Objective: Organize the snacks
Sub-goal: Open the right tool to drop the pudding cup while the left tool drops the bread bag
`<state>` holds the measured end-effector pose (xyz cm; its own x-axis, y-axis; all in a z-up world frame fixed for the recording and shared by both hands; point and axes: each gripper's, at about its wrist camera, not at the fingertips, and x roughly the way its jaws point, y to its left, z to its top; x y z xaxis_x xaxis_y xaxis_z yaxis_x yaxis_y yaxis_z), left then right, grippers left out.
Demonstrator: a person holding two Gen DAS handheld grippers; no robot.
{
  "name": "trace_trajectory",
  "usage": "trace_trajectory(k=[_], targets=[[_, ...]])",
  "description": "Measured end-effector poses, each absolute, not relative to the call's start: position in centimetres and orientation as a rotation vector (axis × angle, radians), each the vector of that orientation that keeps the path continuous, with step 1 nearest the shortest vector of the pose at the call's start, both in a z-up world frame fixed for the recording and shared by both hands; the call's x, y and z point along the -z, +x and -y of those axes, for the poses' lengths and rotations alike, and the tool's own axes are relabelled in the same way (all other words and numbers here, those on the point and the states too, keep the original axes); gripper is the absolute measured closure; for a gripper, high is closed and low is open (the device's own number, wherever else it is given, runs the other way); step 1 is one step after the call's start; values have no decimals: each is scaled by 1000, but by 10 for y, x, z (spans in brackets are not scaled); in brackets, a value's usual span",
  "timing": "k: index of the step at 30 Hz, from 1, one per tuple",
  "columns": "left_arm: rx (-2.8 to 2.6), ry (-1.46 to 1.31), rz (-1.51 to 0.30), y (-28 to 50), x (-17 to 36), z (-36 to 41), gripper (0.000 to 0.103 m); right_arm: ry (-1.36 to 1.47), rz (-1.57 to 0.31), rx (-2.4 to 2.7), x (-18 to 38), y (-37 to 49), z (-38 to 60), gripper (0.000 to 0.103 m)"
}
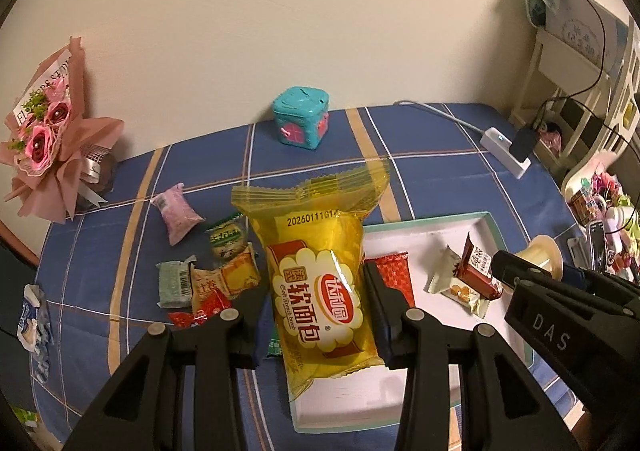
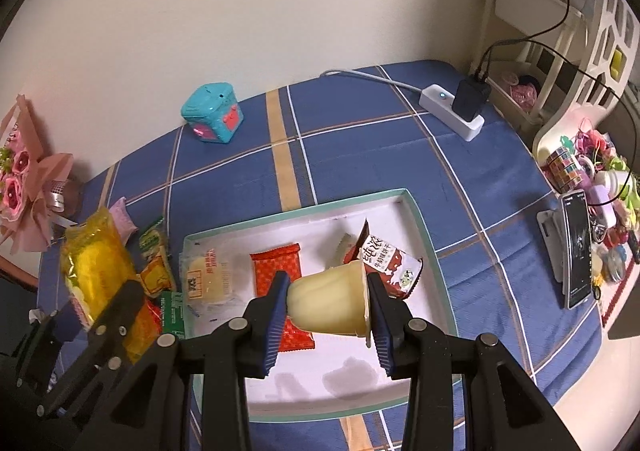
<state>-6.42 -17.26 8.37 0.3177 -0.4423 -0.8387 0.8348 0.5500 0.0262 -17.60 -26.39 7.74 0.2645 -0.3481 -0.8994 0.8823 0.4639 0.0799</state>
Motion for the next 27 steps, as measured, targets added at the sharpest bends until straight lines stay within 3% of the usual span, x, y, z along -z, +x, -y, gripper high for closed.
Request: trace_trajectory(k=[27], targets=[[851, 675, -1168, -69, 25, 190, 60, 769, -1270, 908, 26, -166, 273, 62]])
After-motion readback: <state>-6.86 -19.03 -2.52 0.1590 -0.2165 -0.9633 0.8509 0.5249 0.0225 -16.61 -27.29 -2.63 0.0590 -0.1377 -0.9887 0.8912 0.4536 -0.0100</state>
